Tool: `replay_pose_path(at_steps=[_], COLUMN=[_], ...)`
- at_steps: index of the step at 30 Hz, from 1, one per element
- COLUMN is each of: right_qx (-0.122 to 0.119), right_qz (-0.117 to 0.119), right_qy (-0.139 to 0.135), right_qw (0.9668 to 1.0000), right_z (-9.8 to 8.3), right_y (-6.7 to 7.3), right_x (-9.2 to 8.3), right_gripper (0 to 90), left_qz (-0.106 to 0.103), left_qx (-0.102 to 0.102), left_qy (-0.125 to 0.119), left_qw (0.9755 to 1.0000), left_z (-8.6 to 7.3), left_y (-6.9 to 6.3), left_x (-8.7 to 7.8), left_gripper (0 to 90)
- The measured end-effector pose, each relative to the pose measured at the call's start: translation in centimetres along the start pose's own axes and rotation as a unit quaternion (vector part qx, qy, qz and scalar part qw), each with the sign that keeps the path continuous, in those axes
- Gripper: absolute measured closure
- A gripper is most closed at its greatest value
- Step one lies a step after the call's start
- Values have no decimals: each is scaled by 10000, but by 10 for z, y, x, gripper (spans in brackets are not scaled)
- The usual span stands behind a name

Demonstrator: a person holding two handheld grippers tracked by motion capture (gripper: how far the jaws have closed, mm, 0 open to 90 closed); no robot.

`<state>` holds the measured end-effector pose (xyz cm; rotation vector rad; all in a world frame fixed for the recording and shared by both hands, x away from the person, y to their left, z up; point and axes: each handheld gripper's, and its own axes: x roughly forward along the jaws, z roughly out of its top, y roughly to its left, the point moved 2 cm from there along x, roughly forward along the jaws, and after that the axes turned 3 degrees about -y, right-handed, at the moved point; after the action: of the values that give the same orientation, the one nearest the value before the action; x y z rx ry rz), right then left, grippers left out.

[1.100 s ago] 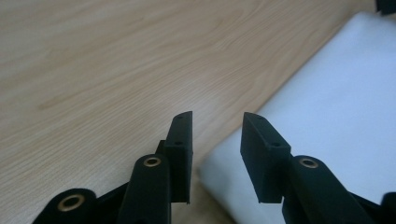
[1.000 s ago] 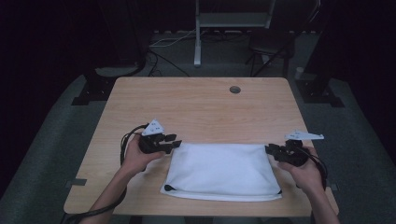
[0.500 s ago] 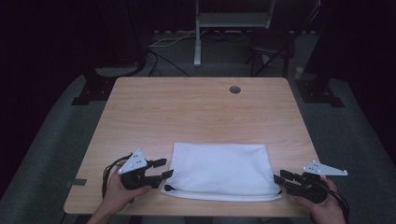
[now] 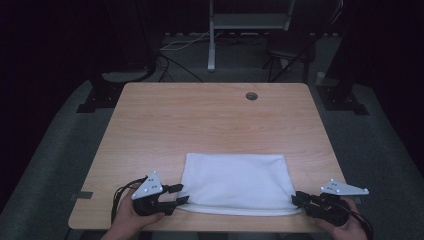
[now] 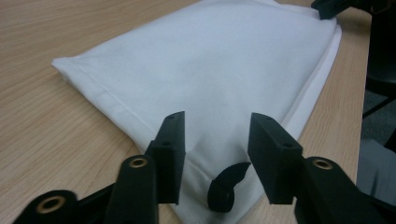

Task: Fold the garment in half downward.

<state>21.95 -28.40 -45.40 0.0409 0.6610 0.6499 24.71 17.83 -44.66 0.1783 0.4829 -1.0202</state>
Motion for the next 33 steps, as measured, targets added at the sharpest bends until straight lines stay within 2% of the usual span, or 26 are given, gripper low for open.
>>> replay_pose_path(at_steps=[5, 10, 12, 23, 33], right_qx=[-68, -94, -115, -170, -166], right_qz=[73, 107, 106, 93, 98], right_qy=[52, 102, 149, 214, 250], right_qw=[9999, 9998, 9998, 9996, 9995], right_z=[-2, -2, -3, -4, -5], right_y=[2, 3, 4, 6, 5], right_x=[1, -1, -1, -2, -3], right_gripper=[811, 825, 825, 824, 806], left_qz=[-40, -98, -108, -188, -242], left_qx=[126, 126, 132, 174, 170], left_qy=[191, 323, 427, 648, 687], left_qw=[9997, 9993, 9989, 9976, 9972], left_z=[1, -1, -2, -4, -5], left_y=[-3, -3, -3, -3, -2], left_x=[5, 7, 7, 8, 7], left_gripper=[686, 759, 764, 763, 752])
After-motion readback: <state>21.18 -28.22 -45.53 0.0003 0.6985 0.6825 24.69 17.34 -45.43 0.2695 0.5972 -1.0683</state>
